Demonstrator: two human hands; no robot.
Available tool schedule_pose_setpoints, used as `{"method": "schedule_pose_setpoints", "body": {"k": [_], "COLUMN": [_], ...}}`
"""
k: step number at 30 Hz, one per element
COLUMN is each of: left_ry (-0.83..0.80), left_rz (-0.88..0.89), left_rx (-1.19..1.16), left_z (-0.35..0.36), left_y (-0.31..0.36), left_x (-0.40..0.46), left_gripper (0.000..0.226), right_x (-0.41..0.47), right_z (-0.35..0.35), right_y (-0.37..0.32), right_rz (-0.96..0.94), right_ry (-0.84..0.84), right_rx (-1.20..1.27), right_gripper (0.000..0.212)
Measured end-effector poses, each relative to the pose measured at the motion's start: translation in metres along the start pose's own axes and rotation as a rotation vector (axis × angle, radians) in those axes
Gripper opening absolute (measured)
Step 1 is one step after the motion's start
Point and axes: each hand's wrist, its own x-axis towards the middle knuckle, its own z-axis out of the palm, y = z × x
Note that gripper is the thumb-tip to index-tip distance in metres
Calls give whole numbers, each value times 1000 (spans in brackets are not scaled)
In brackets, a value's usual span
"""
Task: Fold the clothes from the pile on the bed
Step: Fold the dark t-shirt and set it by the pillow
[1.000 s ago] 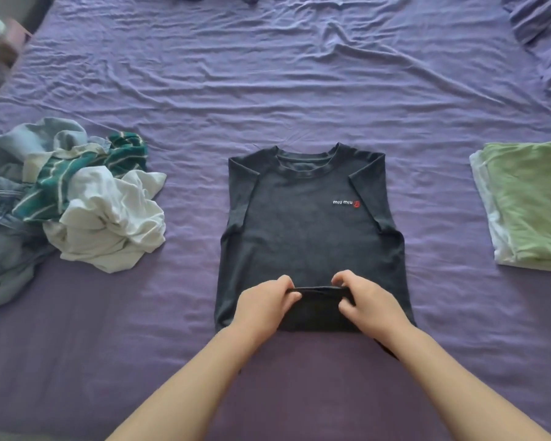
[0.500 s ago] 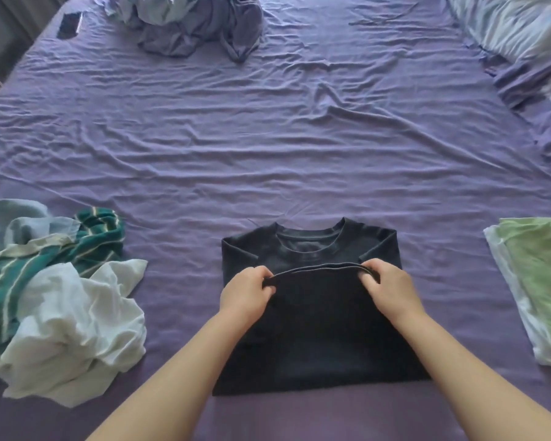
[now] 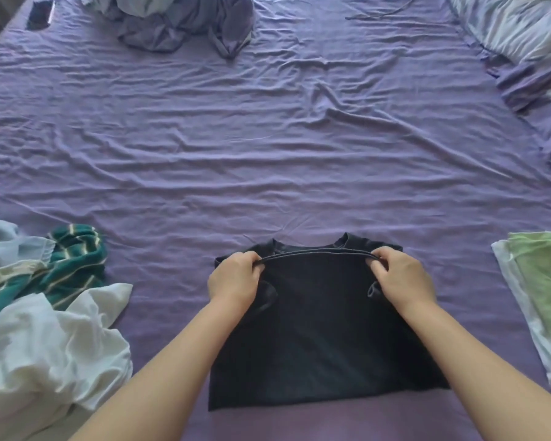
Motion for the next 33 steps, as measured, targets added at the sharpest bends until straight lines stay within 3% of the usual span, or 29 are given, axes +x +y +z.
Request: {"method": "schedule_pose_setpoints", "body": {"k": [3, 6, 10, 13, 15, 17, 22, 29, 31, 33], "left_ry": [45, 155, 101, 119, 199, 293, 481, 382, 393, 399], "left_rz": [-8, 70, 239, 235, 233, 131, -256, -431, -419, -211], "left_rx": [18, -37, 9, 22, -37, -173, -364, -232, -117, 12], "left_z": [6, 17, 33, 40, 39, 33, 11, 19, 25, 36], "left_y": [0, -8, -26, -27, -23, -19, -27, -25, -12, 10], "left_x": [3, -19, -61, -62, -53, -44, -22, -9, -16, -27], "left_gripper": [31, 45, 51, 49, 30, 13, 20, 32, 51, 62], "right_x": [8, -9, -42, -37, -27, -15, 9, 24, 23, 21], "right_z": [8, 17, 28, 37, 33, 26, 12, 27, 28, 28], "right_y": [-1, 11, 42, 54, 49, 47, 52, 65, 65, 62], "right_rz": [45, 0, -249, -289, -236, -121, 6, 165, 161, 176], "right_ry": [-40, -102, -98, 31, 102, 119, 239, 228, 200, 180], "right_rx": [161, 279, 54, 32, 138, 296, 456, 520, 514, 518], "right_gripper": [29, 50, 79, 55, 28, 16, 21, 20, 28, 39]}}
